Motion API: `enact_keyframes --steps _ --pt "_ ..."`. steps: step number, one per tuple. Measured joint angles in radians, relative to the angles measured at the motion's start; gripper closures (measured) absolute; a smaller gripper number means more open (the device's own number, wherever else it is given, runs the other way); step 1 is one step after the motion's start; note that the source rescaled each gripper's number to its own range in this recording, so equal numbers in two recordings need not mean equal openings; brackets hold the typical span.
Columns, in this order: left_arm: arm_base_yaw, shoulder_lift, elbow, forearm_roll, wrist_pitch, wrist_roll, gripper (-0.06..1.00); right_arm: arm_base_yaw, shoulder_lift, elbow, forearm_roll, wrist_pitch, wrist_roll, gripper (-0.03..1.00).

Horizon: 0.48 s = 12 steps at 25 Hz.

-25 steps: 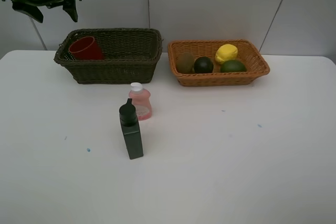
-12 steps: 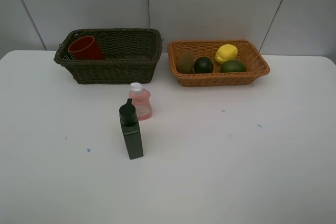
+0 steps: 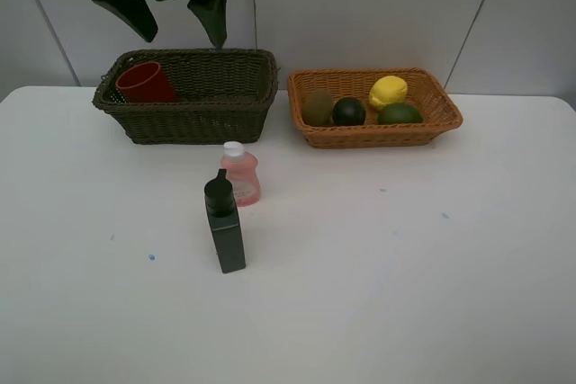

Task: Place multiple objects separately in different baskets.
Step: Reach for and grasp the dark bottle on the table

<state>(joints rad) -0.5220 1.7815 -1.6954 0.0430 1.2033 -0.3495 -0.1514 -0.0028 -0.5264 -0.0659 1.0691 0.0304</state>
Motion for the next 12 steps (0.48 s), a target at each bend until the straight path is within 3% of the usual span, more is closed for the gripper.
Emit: enact_keyframes --steps 7,12 --pt "-0.125 0.0 0.017 -0.012 0.013 -0.316 -0.06 0.0 0.0 0.0 0.0 0.0 0.0 -0.03" --pt "-0.2 0.0 0.102 -0.014 0.015 -0.46 -0.06 0.0 0.0 0.0 0.0 0.0 0.0 -0.03"
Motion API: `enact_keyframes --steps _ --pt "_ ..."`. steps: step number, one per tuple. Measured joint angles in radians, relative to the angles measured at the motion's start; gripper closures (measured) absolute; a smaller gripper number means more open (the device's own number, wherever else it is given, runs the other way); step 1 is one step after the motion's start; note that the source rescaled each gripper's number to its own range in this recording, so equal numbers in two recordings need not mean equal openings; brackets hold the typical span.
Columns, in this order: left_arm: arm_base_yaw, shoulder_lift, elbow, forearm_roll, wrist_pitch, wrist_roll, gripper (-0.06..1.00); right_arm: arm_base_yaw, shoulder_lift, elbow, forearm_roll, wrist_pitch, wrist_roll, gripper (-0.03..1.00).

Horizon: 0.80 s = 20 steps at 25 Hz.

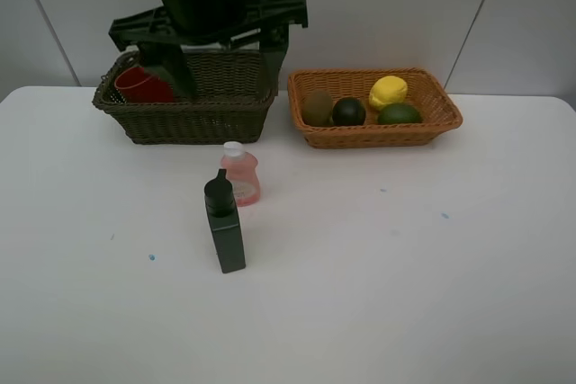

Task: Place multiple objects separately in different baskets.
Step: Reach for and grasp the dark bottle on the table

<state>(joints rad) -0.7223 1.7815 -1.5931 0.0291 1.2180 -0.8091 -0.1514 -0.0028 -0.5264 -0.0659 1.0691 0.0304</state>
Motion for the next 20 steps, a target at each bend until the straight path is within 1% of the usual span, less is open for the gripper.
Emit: enact_keyframes --steps 4,9,12,15,20 --pt "-0.04 0.0 0.098 -0.004 0.0 -0.054 -0.06 0.0 0.0 0.0 0.0 0.0 0.0 -0.03" --pt "-0.047 0.0 0.209 -0.029 0.0 -0.097 -0.06 0.0 0.0 0.0 0.0 0.0 0.0 -0.03" --pt "-0.048 0.0 0.263 -0.029 -0.005 -0.111 -0.06 0.0 0.0 0.0 0.0 0.0 0.0 -0.03" --pt "-0.048 0.0 0.304 -0.039 -0.049 -0.121 -0.06 0.0 0.0 0.0 0.0 0.0 0.0 -0.03" --pt "-0.048 0.0 0.352 -0.048 -0.183 -0.122 -0.06 0.0 0.0 0.0 0.0 0.0 0.0 -0.03"
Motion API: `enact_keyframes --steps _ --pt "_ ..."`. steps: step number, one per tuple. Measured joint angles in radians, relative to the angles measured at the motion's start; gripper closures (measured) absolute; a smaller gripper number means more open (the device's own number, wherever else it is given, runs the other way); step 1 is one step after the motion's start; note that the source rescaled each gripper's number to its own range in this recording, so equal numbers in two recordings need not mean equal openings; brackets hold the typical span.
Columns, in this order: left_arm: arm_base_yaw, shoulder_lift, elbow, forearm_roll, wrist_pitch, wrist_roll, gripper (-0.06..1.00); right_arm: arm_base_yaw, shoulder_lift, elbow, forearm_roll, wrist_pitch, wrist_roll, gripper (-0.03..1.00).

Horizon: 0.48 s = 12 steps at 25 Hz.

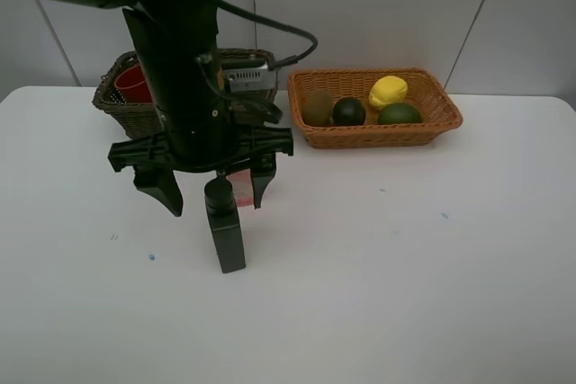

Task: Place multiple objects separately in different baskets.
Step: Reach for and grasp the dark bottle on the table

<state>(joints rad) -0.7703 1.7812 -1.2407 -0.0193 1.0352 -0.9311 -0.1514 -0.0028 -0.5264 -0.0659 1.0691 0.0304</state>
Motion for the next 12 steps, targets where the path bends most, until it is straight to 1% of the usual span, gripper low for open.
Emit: enact_keyframes --steps 8,12 --pt "0.008 -0.001 0.091 -0.007 -0.137 -0.051 -0.06 0.0 0.0 0.0 0.0 0.0 0.0 -0.03" --pt "0.023 -0.001 0.134 -0.023 -0.204 -0.056 -0.06 0.0 0.0 0.0 0.0 0.0 0.0 -0.03"
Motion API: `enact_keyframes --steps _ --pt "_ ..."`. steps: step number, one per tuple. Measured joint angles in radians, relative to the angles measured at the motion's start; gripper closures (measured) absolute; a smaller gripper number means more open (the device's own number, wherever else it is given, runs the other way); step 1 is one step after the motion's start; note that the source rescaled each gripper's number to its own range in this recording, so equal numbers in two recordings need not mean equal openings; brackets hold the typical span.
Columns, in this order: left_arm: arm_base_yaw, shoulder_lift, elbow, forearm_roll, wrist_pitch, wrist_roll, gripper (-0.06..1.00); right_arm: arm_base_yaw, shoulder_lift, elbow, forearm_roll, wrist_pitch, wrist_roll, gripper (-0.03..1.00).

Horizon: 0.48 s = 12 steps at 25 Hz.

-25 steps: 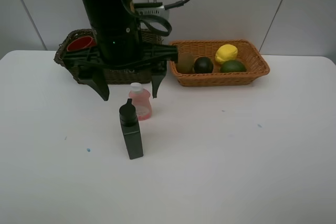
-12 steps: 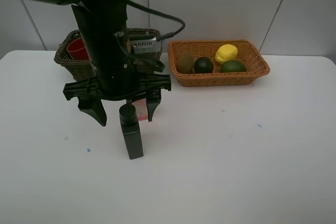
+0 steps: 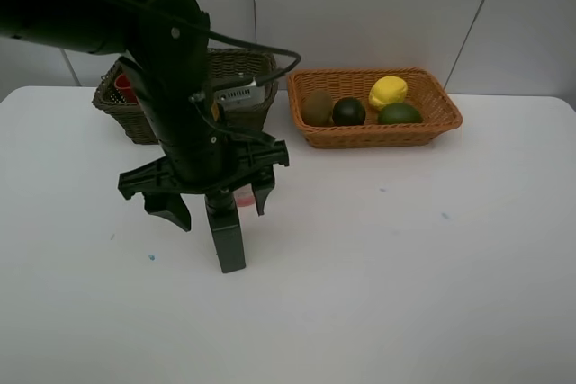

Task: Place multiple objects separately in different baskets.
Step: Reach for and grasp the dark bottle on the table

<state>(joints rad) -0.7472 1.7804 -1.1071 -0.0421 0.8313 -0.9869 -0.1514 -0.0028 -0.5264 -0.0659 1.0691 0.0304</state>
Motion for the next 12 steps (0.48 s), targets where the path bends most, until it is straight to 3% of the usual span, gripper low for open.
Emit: enact_keyframes --steps 12 --pt "0.041 0.0 0.066 -0.025 -0.13 0.002 -0.06 0.0 0.0 0.0 0.0 0.0 0.0 -0.03"
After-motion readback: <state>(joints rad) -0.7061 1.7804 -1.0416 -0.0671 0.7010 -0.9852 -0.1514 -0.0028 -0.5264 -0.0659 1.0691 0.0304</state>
